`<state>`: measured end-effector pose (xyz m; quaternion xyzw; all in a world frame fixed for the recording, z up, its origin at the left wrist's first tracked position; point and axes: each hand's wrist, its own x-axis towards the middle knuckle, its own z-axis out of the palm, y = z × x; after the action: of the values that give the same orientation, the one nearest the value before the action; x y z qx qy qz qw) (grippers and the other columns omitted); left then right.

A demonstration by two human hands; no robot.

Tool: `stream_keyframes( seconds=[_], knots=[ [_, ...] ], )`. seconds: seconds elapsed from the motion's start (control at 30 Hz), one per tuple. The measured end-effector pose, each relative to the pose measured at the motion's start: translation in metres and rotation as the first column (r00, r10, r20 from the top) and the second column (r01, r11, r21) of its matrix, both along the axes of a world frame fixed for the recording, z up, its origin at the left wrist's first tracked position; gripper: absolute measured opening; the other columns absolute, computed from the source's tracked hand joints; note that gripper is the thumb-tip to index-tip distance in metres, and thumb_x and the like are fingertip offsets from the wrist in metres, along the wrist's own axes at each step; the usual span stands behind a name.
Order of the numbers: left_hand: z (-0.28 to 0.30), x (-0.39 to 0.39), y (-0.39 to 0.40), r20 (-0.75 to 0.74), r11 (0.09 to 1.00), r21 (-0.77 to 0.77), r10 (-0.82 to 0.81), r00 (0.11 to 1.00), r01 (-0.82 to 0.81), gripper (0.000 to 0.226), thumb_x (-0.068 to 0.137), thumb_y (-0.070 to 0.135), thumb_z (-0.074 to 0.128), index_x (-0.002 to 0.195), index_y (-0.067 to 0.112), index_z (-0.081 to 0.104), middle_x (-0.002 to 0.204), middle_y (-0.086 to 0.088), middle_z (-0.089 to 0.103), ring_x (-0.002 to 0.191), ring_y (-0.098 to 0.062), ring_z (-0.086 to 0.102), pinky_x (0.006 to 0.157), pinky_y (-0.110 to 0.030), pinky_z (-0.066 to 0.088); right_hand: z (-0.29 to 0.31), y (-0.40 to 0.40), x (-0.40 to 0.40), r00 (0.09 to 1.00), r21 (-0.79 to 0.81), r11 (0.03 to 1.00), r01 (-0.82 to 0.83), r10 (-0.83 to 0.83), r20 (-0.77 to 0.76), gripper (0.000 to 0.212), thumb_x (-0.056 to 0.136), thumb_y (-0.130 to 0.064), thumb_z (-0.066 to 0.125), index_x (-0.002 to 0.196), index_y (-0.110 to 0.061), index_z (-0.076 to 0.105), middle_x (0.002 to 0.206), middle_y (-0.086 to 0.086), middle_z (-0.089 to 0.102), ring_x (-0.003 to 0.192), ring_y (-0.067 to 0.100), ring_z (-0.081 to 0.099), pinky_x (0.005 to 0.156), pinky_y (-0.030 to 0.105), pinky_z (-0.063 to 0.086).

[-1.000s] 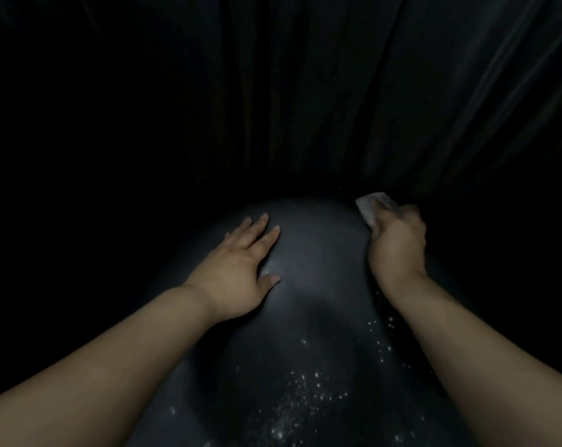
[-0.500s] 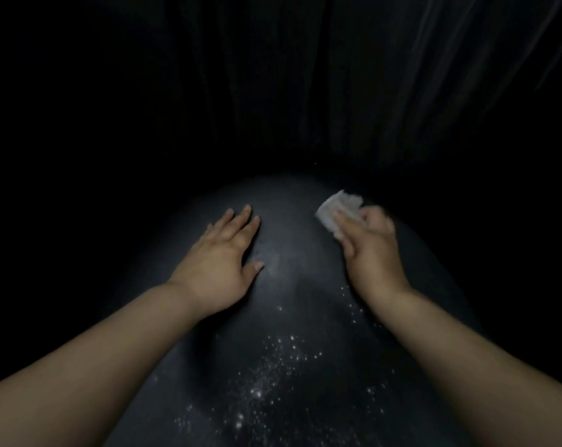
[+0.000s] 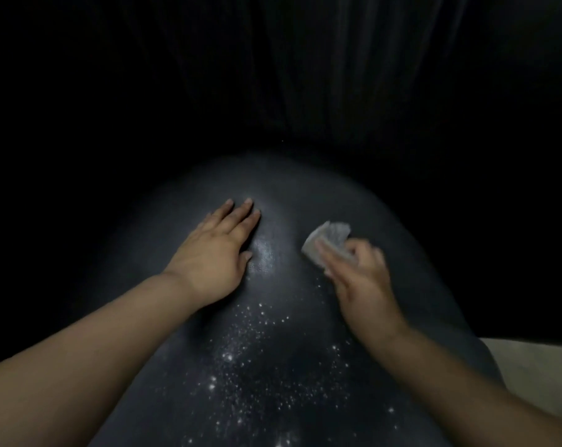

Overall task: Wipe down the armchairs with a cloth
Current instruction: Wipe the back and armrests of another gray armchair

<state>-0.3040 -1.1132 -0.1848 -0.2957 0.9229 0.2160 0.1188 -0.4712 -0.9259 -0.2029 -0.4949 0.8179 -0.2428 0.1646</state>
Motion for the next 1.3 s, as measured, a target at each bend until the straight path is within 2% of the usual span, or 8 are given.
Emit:
stream_keyframes(
  seconds=[0.13,0.33,0.43,0.53,0.77,1.0,1.2,1.3],
  knots=[
    [0.005,-0.003,0.002,0.042,1.0,-0.003,-0.008,0.999,0.008,0.069,0.097,0.034,0.046,0.154,0.025,0.007,0.161,0.008,-0.001,0.148,-0.015,-0.004,0.12,-0.039,0.012,0.009,0.027,0.016,0.981,0.0,0.992,-0.127,0.126,0.145,0.051,0.09,-0.016,0.061,0.128,-0.047,0.051,0.111,-0.003,0.048,0.099,0.01,0.041,0.087,0.011,0.033],
    [0.007,0.008,0.001,0.06,0.998,-0.013,-0.063,0.996,0.064,0.068,0.097,0.031,0.046,0.154,0.027,0.009,0.161,0.009,0.001,0.148,-0.014,0.0,0.119,-0.037,0.013,0.001,0.001,-0.041,0.947,0.009,0.947,0.321,-0.321,0.025,0.043,0.092,-0.014,0.056,0.131,-0.031,0.055,0.113,0.009,0.046,0.106,0.032,0.044,0.096,0.041,0.039],
    [0.006,0.013,0.002,0.046,0.996,-0.026,-0.085,0.995,0.087,0.067,0.097,0.031,0.045,0.154,0.026,0.01,0.161,0.008,0.002,0.148,-0.015,0.001,0.12,-0.035,0.012,-0.002,0.032,0.018,0.989,0.008,0.99,0.142,-0.142,0.027,0.047,0.089,-0.011,0.056,0.13,-0.035,0.055,0.115,0.016,0.049,0.103,0.034,0.047,0.087,0.041,0.044],
    [0.009,0.017,0.003,0.041,0.994,-0.02,-0.106,0.994,0.106,0.065,0.098,0.03,0.045,0.153,0.025,0.013,0.161,0.007,0.004,0.148,-0.016,0.003,0.12,-0.034,0.011,0.005,0.061,0.069,0.992,-0.023,1.0,0.014,-0.011,0.126,0.063,0.087,-0.011,0.062,0.135,-0.048,0.043,0.11,-0.004,0.045,0.096,0.017,0.044,0.083,0.029,0.048],
    [0.014,0.064,-0.018,0.043,0.999,-0.04,0.016,0.999,-0.014,0.061,0.097,0.024,0.049,0.152,0.024,0.023,0.161,0.001,0.01,0.148,-0.022,0.009,0.12,-0.034,0.009,0.006,-0.017,0.027,0.936,-0.088,0.934,0.346,-0.339,0.091,0.047,0.09,-0.012,0.06,0.13,-0.035,0.055,0.11,0.007,0.047,0.1,0.025,0.044,0.09,0.027,0.035],
    [0.014,0.118,-0.012,0.082,0.996,-0.012,0.092,0.992,-0.092,0.063,0.097,0.026,0.049,0.152,0.027,0.019,0.162,0.002,0.005,0.148,-0.022,0.007,0.119,-0.042,0.015,0.001,0.01,0.126,0.987,-0.013,0.999,-0.052,0.053,0.151,0.058,0.092,-0.016,0.057,0.131,-0.057,0.041,0.118,-0.006,0.044,0.103,0.018,0.04,0.088,0.026,0.036],
    [0.012,0.144,-0.008,0.041,0.988,-0.006,0.152,0.988,-0.151,0.061,0.097,0.027,0.047,0.152,0.027,0.021,0.161,0.001,0.007,0.148,-0.022,0.007,0.119,-0.04,0.012,0.01,-0.055,0.078,0.976,-0.109,0.973,0.204,-0.194,0.097,0.04,0.093,-0.014,0.057,0.126,-0.037,0.058,0.11,0.001,0.041,0.105,0.028,0.042,0.097,0.038,0.038],
    [0.011,0.155,-0.008,0.035,0.982,-0.007,0.189,0.981,-0.189,0.061,0.097,0.026,0.047,0.152,0.027,0.021,0.161,0.001,0.007,0.147,-0.022,0.007,0.119,-0.041,0.014,0.003,-0.064,0.088,0.984,-0.017,0.985,0.172,-0.171,0.048,0.036,0.095,-0.039,0.043,0.129,-0.035,0.056,0.115,-0.001,0.042,0.108,0.022,0.038,0.094,0.023,0.03]
  ],
)
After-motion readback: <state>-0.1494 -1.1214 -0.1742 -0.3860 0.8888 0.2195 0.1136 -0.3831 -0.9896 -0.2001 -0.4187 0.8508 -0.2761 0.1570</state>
